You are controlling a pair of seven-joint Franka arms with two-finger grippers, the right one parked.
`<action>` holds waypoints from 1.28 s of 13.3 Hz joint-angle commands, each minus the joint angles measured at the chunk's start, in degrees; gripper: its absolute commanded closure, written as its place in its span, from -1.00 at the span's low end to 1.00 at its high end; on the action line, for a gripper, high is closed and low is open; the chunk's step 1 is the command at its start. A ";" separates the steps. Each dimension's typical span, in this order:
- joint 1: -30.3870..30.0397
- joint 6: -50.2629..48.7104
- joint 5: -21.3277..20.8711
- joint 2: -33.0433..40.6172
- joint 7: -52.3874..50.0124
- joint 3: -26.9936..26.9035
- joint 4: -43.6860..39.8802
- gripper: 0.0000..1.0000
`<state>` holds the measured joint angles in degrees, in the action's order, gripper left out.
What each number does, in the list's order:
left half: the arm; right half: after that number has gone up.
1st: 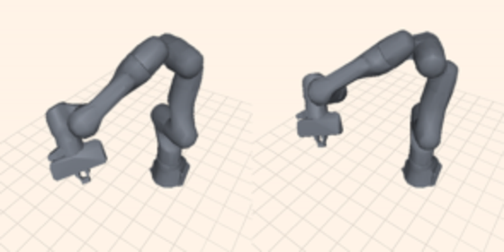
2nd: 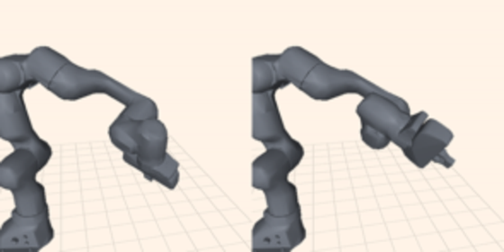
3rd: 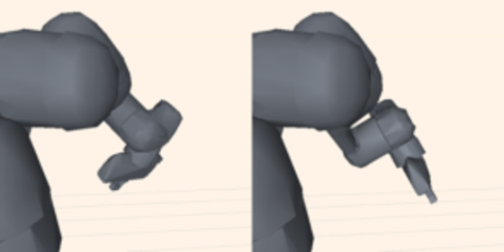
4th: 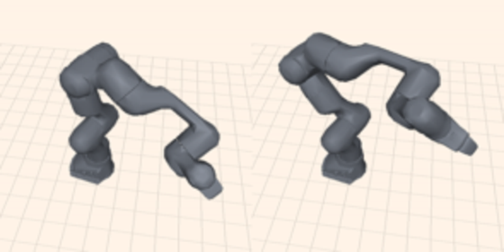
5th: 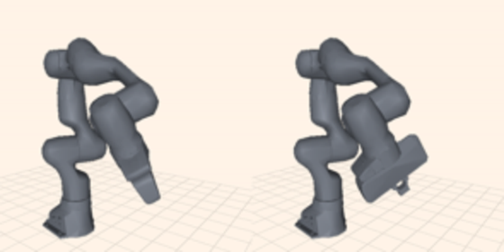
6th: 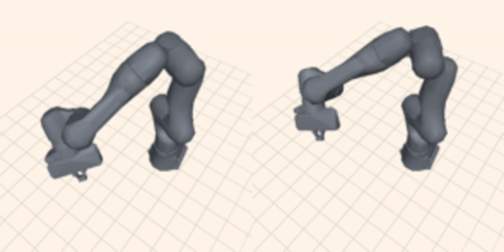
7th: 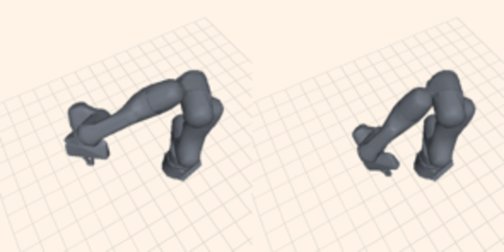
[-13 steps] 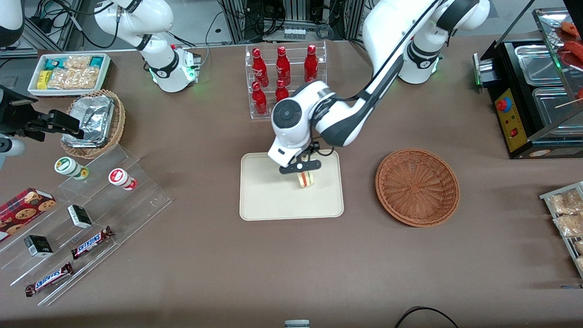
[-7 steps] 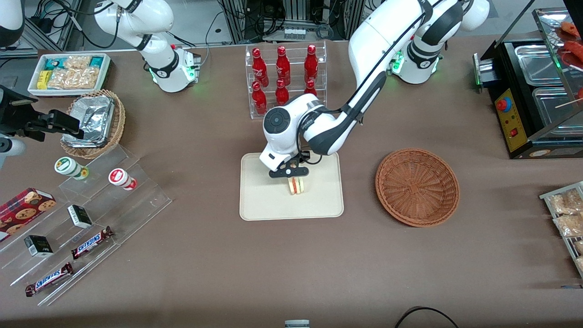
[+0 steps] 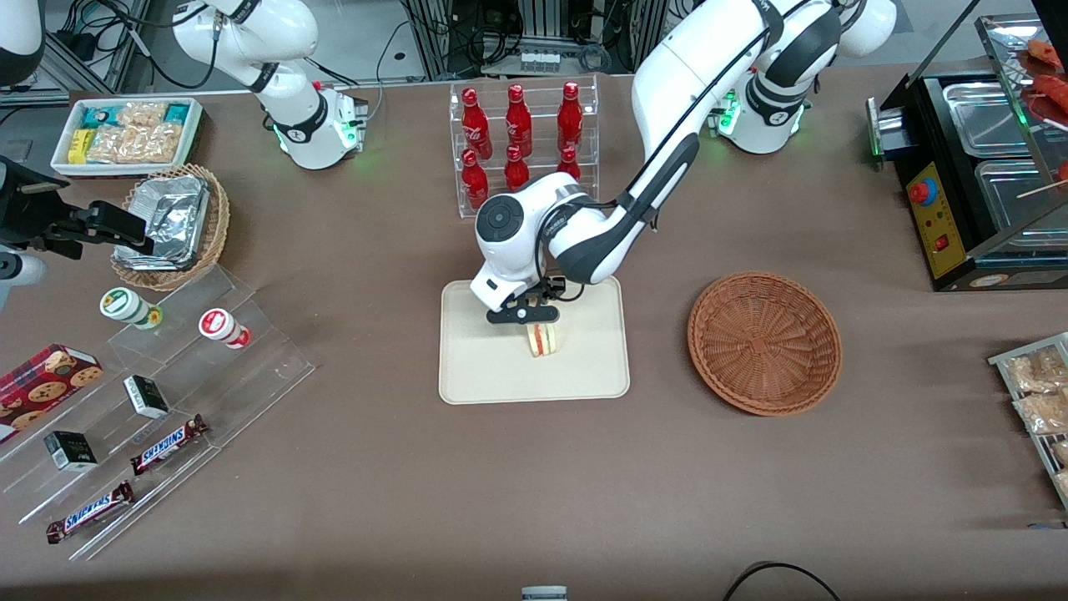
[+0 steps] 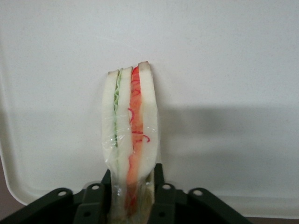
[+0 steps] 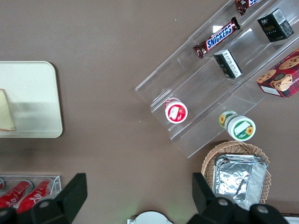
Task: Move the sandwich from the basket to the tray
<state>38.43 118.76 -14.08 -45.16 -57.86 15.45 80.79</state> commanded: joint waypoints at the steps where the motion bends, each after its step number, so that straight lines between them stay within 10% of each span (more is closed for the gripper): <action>1: 0.33 -1.41 -0.16 2.96 -0.85 -0.60 -0.54 -1.00; 17: -28.84 -24.98 6.69 39.61 15.65 -1.65 11.66 -1.00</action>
<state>11.99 93.99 -8.71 -10.98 -46.04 13.34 86.63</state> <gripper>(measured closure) 0.000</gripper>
